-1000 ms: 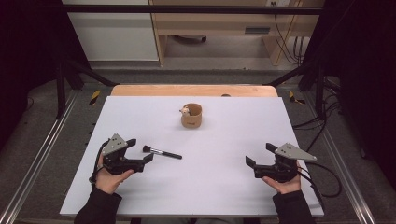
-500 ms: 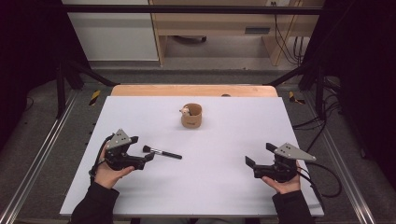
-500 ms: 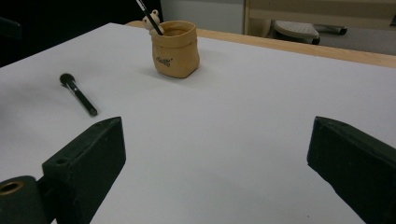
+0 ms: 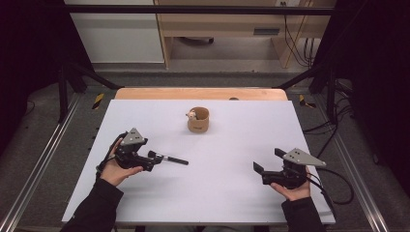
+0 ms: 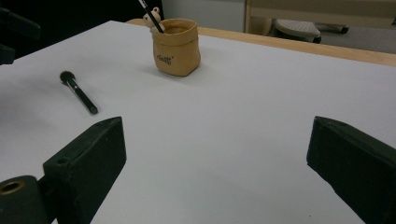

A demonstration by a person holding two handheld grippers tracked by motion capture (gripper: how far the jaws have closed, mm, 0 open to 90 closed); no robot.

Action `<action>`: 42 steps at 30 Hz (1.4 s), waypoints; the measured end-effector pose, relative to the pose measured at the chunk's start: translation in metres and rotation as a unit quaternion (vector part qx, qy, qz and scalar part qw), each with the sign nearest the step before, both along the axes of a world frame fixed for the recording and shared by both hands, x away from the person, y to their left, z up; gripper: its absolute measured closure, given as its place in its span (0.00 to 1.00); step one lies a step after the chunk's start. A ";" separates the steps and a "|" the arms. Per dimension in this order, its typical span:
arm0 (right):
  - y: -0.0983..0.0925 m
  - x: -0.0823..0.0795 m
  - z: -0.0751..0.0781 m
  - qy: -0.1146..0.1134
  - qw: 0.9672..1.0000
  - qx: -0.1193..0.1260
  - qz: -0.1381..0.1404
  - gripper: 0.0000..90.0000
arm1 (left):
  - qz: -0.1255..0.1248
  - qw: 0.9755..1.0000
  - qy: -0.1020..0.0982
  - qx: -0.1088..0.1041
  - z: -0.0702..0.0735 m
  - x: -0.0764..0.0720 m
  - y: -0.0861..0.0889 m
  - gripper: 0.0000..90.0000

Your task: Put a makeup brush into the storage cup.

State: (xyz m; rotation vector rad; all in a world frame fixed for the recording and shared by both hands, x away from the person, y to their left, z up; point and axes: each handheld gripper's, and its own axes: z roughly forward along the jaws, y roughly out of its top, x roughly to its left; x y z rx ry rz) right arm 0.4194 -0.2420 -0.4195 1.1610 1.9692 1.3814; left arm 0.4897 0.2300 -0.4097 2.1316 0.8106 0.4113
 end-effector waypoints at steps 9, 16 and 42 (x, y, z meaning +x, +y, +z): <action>0.000 0.000 0.000 -0.001 1.000 -0.002 0.000 0.06 | -0.012 0.999 0.020 0.035 -0.010 0.011 -0.011 0.10; 0.000 0.000 0.000 -0.001 1.000 -0.003 0.000 0.06 | -0.021 0.998 0.028 0.057 -0.018 0.016 -0.016 0.12; 0.002 0.000 -0.001 0.003 1.000 -0.003 0.002 0.06 | -0.046 0.993 0.053 0.094 -0.042 0.031 -0.034 0.23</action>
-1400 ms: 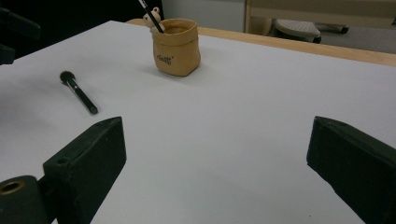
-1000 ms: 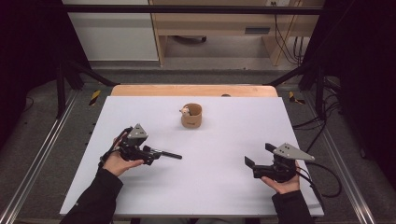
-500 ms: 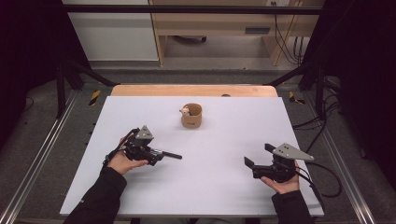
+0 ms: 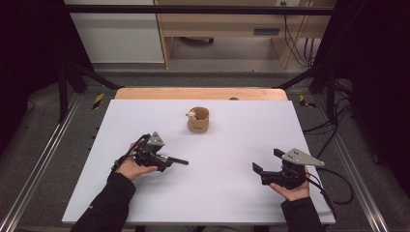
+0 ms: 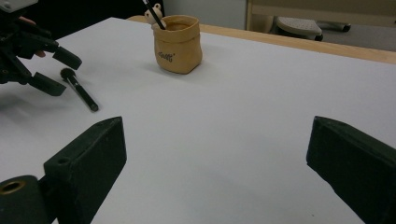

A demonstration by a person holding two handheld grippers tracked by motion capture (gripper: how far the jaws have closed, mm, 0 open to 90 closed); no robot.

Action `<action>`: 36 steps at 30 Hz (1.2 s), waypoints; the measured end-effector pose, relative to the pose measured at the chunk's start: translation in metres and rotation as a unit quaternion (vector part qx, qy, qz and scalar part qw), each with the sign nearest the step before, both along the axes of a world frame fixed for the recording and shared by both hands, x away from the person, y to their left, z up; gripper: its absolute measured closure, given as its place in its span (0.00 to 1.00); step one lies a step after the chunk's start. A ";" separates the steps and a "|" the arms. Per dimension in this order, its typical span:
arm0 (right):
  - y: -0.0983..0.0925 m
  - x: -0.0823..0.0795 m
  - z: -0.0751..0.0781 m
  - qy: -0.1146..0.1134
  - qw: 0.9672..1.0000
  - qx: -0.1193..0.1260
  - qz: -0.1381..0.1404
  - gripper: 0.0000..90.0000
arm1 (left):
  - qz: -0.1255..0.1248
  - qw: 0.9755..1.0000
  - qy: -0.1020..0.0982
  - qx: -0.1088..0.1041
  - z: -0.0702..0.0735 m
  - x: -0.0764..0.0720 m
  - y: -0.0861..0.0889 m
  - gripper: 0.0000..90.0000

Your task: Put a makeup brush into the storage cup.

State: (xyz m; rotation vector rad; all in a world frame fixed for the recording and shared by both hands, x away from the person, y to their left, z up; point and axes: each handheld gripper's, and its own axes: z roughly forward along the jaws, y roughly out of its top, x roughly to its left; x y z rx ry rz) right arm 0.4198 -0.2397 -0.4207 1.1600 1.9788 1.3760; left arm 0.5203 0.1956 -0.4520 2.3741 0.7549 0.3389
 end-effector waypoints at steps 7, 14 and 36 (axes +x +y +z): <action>0.000 0.000 0.000 0.000 1.000 -0.001 0.000 0.06 | -0.006 1.000 0.006 -0.001 -0.005 0.003 -0.006 0.27; 0.000 0.000 0.000 0.000 1.000 -0.001 0.002 0.06 | -0.009 1.000 0.022 -0.004 -0.010 0.005 -0.007 0.31; 0.000 0.000 0.000 0.000 1.000 -0.003 0.002 0.06 | -0.008 0.999 0.032 0.013 -0.013 0.006 -0.007 0.45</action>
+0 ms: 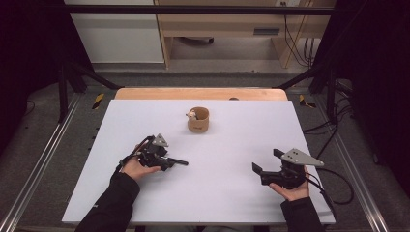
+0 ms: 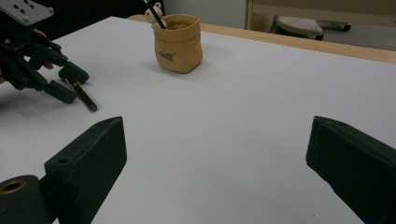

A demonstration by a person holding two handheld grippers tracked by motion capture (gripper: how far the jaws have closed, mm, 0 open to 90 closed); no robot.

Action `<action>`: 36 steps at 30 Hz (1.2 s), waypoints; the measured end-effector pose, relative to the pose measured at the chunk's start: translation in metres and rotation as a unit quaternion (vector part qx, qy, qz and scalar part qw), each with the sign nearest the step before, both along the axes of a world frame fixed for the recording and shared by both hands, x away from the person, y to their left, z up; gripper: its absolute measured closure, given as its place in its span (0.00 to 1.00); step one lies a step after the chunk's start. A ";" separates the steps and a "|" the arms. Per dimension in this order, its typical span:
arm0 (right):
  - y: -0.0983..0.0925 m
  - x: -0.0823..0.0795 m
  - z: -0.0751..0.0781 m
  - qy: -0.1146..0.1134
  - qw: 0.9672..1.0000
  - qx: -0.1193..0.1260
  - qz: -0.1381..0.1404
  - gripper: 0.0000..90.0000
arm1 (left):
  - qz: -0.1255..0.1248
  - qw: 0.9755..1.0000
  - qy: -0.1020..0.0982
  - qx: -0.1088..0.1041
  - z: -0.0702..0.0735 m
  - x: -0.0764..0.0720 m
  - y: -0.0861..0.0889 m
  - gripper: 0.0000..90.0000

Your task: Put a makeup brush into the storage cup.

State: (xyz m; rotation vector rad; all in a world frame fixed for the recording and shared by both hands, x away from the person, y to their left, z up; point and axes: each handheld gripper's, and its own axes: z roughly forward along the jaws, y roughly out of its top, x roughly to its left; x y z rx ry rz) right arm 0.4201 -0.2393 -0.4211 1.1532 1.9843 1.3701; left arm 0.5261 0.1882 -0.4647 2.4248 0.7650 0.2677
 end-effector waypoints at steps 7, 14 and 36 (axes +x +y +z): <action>0.000 0.000 0.000 0.000 1.000 0.000 0.000 0.06 | 0.005 1.000 0.004 0.003 0.001 -0.001 0.001 0.50; 0.000 0.000 0.000 0.000 1.000 -0.001 0.000 0.06 | 0.007 1.000 0.012 0.007 0.003 -0.002 0.002 0.54; 0.001 0.001 0.000 0.002 1.000 -0.001 0.001 0.07 | 0.006 0.999 0.042 0.018 0.008 -0.009 0.006 0.68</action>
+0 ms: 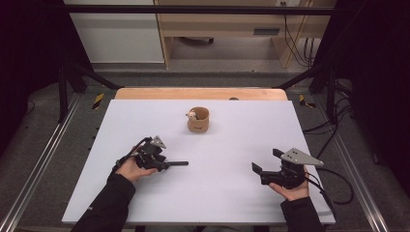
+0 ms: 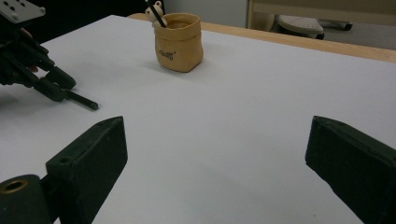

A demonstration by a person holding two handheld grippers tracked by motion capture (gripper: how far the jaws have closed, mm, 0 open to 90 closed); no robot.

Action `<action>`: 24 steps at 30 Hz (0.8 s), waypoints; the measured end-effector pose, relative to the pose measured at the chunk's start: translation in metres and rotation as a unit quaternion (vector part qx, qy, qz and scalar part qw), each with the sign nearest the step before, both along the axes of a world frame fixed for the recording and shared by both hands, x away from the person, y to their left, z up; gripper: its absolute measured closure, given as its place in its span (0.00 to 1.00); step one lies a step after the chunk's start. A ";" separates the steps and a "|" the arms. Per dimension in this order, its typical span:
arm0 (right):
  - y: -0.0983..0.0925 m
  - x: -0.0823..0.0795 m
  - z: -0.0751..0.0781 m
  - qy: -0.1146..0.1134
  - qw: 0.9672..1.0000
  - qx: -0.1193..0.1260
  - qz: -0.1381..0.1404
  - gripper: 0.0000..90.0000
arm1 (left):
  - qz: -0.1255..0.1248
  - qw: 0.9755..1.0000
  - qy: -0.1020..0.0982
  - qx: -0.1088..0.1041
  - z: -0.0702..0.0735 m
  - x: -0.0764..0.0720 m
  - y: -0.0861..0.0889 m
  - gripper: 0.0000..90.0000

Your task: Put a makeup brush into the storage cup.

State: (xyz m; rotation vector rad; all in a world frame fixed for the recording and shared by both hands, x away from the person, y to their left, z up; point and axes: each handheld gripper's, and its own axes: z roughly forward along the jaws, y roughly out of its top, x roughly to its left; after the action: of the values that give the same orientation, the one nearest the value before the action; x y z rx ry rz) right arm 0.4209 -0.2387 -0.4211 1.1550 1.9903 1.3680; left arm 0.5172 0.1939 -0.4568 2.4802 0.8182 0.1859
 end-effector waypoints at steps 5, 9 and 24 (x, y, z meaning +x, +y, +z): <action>0.000 0.001 0.000 0.001 1.000 -0.003 0.001 0.07 | 0.000 1.000 0.004 -0.001 0.000 -0.001 0.001 0.70; 0.000 0.001 -0.001 0.001 1.000 -0.002 0.002 0.07 | -0.001 1.000 0.009 0.000 0.001 -0.001 0.001 0.73; 0.000 0.001 0.000 0.001 1.000 -0.002 0.004 0.07 | -0.003 1.000 0.019 0.006 0.002 -0.002 0.001 0.85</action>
State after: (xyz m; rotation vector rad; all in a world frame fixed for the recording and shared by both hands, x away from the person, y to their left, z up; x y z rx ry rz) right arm 0.4221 -0.2391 -0.4215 1.1481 1.9992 1.3664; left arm 0.5149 0.1951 -0.4545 2.5050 0.8264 0.1434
